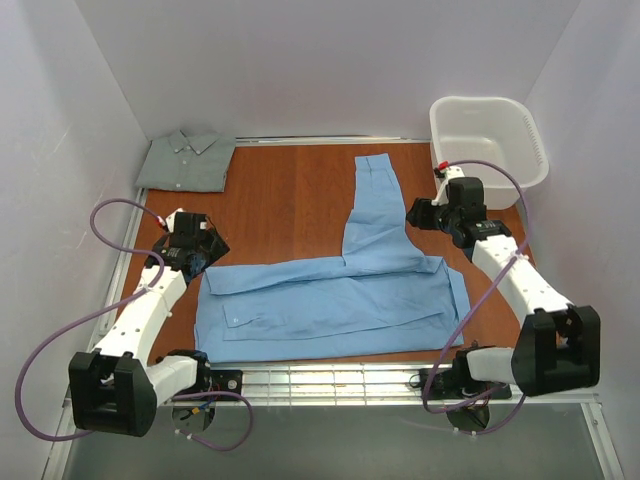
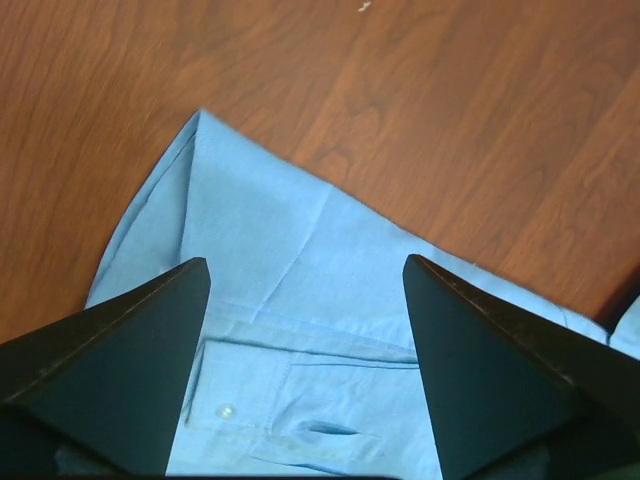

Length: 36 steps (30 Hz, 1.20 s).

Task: Fold and stack the long sleeve shirts
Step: Fold the shirt

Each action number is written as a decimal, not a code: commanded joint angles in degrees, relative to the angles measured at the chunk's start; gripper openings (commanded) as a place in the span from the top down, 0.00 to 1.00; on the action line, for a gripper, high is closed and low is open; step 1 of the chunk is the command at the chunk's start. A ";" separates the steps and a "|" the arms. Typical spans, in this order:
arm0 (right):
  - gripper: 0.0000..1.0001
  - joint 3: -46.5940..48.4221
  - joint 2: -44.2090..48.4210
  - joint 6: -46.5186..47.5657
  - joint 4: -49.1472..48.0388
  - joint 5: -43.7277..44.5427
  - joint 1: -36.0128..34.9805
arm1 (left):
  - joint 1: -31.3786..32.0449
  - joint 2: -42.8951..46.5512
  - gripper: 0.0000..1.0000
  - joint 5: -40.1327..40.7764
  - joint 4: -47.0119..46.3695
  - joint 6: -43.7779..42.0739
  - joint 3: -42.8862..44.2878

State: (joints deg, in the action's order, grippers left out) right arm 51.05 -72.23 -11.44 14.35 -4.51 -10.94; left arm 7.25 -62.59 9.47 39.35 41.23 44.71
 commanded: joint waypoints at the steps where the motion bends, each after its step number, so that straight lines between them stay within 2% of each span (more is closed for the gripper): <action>1: 0.36 5.63 -6.59 5.63 -3.88 -3.66 -0.13 | -0.21 0.18 0.23 -2.00 -4.54 -7.83 0.30; 7: 0.37 17.93 -21.88 11.25 -6.35 -4.63 -0.66 | -0.21 2.81 0.17 -4.11 -12.80 -13.10 -5.15; 11: 0.37 24.88 -30.68 13.37 -6.26 -0.08 -0.93 | -0.21 4.23 0.17 -5.16 -16.50 -13.72 -9.54; 15: 0.38 30.76 -39.02 13.90 -6.35 4.24 -0.93 | -0.21 3.53 0.17 -5.17 -18.08 -14.34 -9.73; 20: 0.38 34.29 -44.22 14.87 -5.56 4.34 -1.10 | -0.21 2.30 0.17 -4.82 -18.26 -14.34 -9.64; 30: 0.41 35.34 -51.25 13.99 -1.54 8.56 -2.86 | -0.21 2.21 0.17 -4.20 -18.61 -14.34 -9.64; 33: 0.47 37.10 -52.84 14.60 1.37 9.61 -4.00 | -0.21 2.38 0.17 -4.11 -18.70 -14.16 -9.81; 34: 0.54 37.46 -53.19 14.61 2.17 8.83 -4.18 | -0.21 2.47 0.17 -4.11 -18.70 -14.25 -9.82; 36: 0.63 37.90 -54.07 14.69 3.75 7.94 -4.44 | -0.21 2.47 0.17 -4.03 -18.70 -14.16 -9.73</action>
State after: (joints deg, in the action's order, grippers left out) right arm 87.64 -123.87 2.33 12.16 3.68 -14.46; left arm 7.25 -60.73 4.95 21.76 27.83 34.96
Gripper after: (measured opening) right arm 0.421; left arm 0.831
